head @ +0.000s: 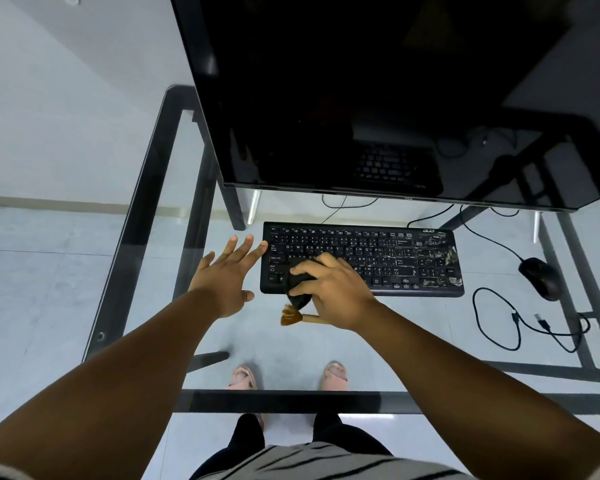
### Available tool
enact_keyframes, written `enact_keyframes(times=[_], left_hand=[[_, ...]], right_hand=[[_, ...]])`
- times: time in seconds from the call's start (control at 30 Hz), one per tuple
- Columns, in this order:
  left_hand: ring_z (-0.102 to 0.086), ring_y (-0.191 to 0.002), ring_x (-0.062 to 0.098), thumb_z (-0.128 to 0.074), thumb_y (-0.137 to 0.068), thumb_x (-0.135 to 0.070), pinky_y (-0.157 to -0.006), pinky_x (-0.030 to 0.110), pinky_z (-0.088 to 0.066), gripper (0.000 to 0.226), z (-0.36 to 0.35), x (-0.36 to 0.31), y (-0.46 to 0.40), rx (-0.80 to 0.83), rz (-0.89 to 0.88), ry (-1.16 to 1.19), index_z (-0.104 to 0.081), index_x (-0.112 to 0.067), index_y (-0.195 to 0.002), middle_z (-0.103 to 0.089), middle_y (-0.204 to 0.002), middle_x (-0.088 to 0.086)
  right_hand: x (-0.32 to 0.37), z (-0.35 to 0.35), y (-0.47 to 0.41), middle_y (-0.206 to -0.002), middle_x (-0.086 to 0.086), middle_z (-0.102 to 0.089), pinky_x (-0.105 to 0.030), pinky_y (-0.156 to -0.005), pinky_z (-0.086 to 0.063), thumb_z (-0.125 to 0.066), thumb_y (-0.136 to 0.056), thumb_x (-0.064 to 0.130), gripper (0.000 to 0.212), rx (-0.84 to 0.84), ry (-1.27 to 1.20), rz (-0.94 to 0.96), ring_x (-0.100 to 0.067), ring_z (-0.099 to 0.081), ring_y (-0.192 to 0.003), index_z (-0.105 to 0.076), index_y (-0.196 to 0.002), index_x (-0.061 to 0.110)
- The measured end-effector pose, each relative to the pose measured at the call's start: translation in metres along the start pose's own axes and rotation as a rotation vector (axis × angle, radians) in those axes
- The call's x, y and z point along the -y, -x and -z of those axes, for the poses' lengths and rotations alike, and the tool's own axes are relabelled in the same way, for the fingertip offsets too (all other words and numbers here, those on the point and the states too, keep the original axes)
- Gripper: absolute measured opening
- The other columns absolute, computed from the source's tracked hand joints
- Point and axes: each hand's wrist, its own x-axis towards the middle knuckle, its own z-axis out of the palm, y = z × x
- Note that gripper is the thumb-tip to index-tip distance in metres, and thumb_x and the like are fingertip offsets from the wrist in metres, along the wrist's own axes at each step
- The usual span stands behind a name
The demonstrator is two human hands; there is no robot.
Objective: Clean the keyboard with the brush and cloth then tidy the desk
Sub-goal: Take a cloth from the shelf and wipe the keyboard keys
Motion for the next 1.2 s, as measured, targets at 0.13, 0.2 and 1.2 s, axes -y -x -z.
enact_keyframes(times=[0.13,0.2,1.2], left_hand=[[0.02,-0.147,0.015,-0.058,-0.095,-0.03,-0.119,0.046,-0.002,0.096,0.003,0.005,0.001,0.02,0.016,-0.004,0.02,-0.047,-0.148,0.019,-0.16,-0.013],[0.02,-0.147,0.016,-0.057,-0.096,-0.03,-0.12,0.046,-0.003,0.095,0.002,0.008,0.0,0.022,0.023,-0.002,0.022,-0.049,-0.146,0.018,-0.16,-0.013],[0.008,-0.15,0.017,-0.066,-0.06,-0.079,-0.122,0.044,-0.002,0.135,0.016,-0.096,-0.045,-0.072,-0.033,-0.087,0.007,-0.018,-0.155,0.01,-0.163,-0.001]], right_hand=[[0.006,0.001,-0.009,-0.124,0.01,-0.062,-0.04,-0.08,-0.046,-0.063,-0.074,0.004,0.039,-0.006,-0.006,-0.023,-0.026,-0.051,-0.102,-0.076,-0.098,0.032],[0.018,0.0,-0.02,-0.125,0.01,-0.061,-0.039,-0.082,-0.042,-0.065,-0.075,0.007,0.038,0.014,-0.016,-0.004,-0.025,-0.049,-0.105,-0.076,-0.101,0.033],[-0.098,0.01,0.111,-0.122,0.0,-0.063,-0.038,-0.085,-0.052,-0.061,-0.075,-0.004,0.047,-0.343,-0.084,-0.535,-0.03,-0.053,-0.095,-0.075,-0.108,0.026]])
